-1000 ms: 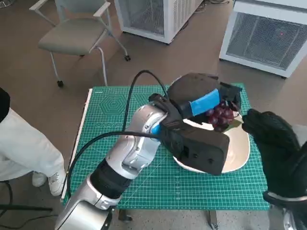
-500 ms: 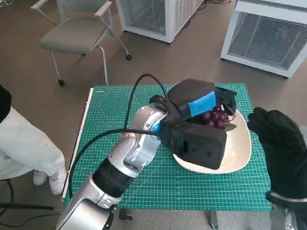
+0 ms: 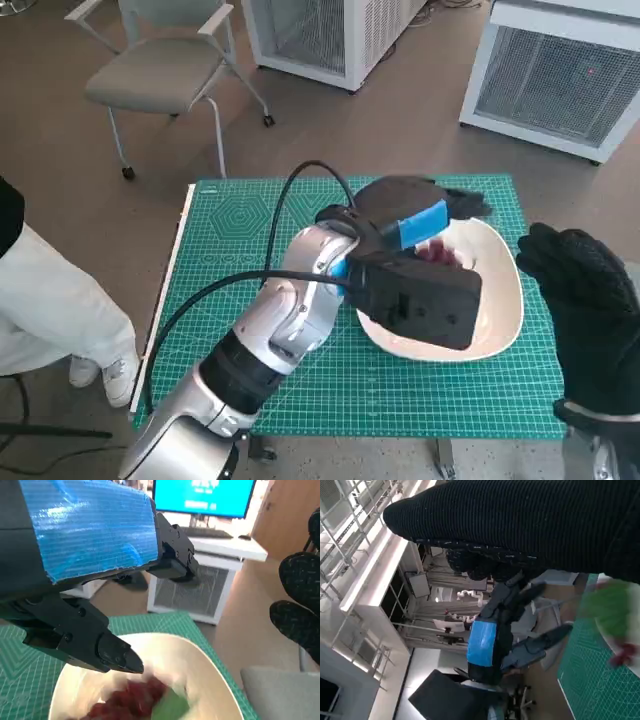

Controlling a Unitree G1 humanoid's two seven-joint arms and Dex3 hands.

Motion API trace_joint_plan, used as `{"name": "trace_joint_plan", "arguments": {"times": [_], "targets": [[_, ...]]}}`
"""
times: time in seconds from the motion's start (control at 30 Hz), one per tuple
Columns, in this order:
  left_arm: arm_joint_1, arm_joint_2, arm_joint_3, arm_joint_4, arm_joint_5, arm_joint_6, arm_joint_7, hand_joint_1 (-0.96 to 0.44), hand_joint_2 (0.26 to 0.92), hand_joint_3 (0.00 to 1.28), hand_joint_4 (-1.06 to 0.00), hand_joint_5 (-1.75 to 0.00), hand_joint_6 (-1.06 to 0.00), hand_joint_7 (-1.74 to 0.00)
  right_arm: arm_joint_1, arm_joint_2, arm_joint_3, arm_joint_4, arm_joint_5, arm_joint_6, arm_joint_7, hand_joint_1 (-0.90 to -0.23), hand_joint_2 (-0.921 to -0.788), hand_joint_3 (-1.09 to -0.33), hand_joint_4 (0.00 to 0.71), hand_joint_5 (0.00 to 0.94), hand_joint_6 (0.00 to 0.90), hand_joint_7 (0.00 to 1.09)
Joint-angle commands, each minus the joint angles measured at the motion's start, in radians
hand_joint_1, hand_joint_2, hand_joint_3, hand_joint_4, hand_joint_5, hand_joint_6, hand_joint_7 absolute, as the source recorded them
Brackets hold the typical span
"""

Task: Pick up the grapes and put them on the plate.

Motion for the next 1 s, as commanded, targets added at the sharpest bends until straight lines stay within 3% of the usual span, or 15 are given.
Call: {"name": "trace_joint_plan", "arguments": {"times": [0.03,0.43,0.7,0.73,0.83,0.87,1.0], "targets": [[-0.008,-0.005,0.000,0.017,-0.006,-0.041,0.030,-0.32,0.824,0.01,-0.31,-0.02,-0.39,-0.03,0.020,0.002,0.002,0.007,-0.001,0.015,-0.003,-0.353,-0.921,-0.616,0.440,0.760,0.265,0.97],[0.015,0.013,0.039,0.027,-0.035,-0.063,0.083,-0.36,0.830,0.01,-0.33,-0.01,-0.41,-0.03,0.018,-0.002,0.004,0.012,0.001,0.014,0.006,-0.352,-0.921,-0.617,0.444,0.757,0.265,0.97],[0.101,0.074,0.145,-0.072,-0.119,-0.077,0.088,-0.40,0.846,0.01,-0.37,-0.02,-0.45,-0.04,0.018,-0.003,0.007,0.007,0.009,0.022,0.012,-0.354,-0.921,-0.618,0.443,0.758,0.264,0.97],[0.117,0.082,0.165,-0.081,-0.140,-0.088,0.088,-0.40,0.848,0.01,-0.39,-0.11,-0.45,-0.03,0.018,-0.003,0.007,0.007,0.010,0.023,0.013,-0.354,-0.921,-0.618,0.443,0.758,0.264,0.97],[0.176,0.108,0.236,-0.107,-0.230,-0.135,0.075,-0.41,0.853,0.01,-0.43,-0.62,-0.47,-0.02,0.017,-0.004,0.009,0.005,0.011,0.024,0.016,-0.356,-0.921,-0.617,0.444,0.759,0.262,0.97],[0.196,0.116,0.259,-0.114,-0.262,-0.152,0.066,-0.41,0.857,0.01,-0.42,-0.66,-0.48,-0.01,0.016,-0.004,0.010,0.004,0.010,0.025,0.016,-0.356,-0.921,-0.617,0.444,0.759,0.262,0.97],[0.268,0.142,0.333,-0.131,-0.384,-0.221,0.028,-0.44,0.874,0.00,-0.39,-0.25,-0.48,-0.01,0.013,-0.004,0.013,0.005,0.005,0.024,0.017,-0.358,-0.921,-0.616,0.444,0.759,0.259,0.97]]}}
